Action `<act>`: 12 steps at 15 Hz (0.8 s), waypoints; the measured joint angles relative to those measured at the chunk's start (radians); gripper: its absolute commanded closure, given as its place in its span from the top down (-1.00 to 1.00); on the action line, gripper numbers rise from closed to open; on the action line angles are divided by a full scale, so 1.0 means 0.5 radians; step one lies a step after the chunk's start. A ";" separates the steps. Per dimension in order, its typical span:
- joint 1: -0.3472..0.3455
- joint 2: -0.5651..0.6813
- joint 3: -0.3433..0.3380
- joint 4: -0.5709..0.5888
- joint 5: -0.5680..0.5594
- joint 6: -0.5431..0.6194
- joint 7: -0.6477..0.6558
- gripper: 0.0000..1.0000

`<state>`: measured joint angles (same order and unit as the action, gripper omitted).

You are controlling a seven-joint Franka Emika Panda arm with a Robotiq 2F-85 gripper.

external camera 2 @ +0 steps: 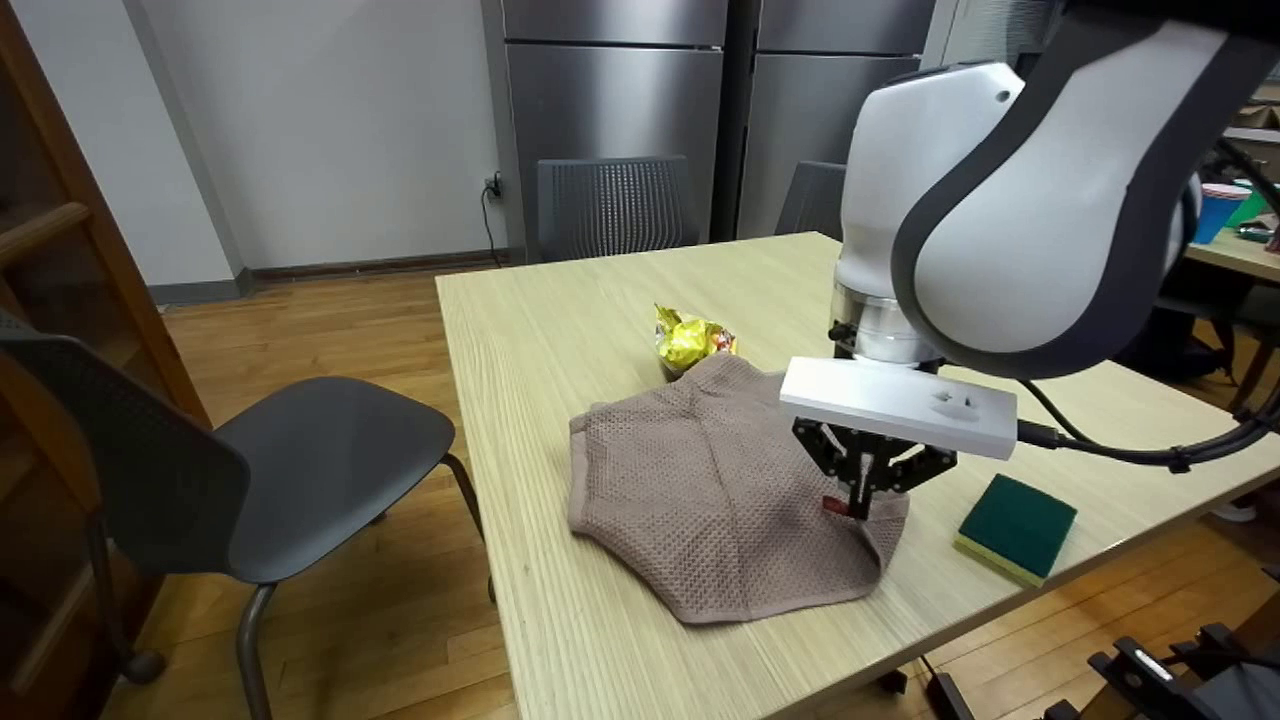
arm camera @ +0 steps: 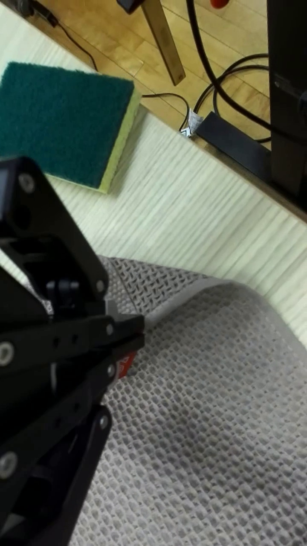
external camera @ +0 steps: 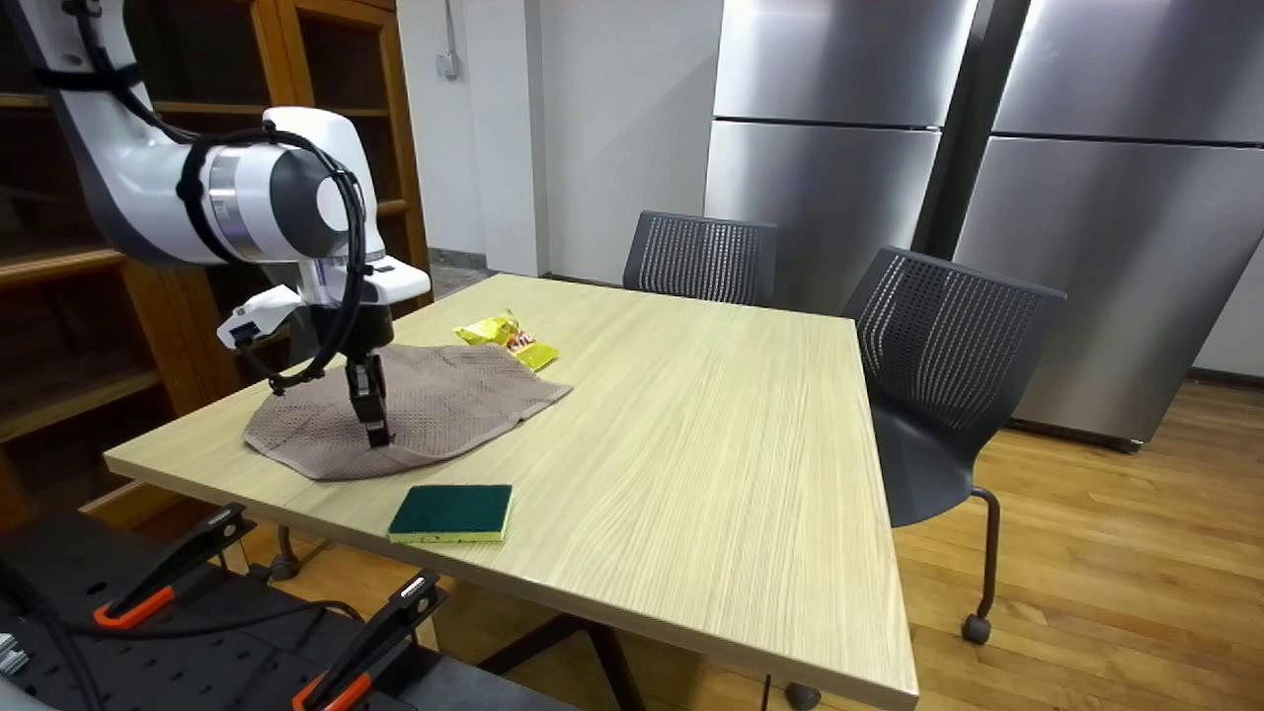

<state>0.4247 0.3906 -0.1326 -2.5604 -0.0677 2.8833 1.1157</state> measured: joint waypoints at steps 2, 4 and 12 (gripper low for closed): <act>0.000 -0.007 0.000 -0.019 0.000 0.000 0.000 -0.26; 0.000 -0.018 -0.001 -0.039 0.000 0.000 0.000 0.04; 0.000 -0.087 -0.011 -0.097 -0.007 0.000 0.000 1.00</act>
<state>0.4247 0.3470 -0.1384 -2.6091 -0.0711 2.8833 1.1157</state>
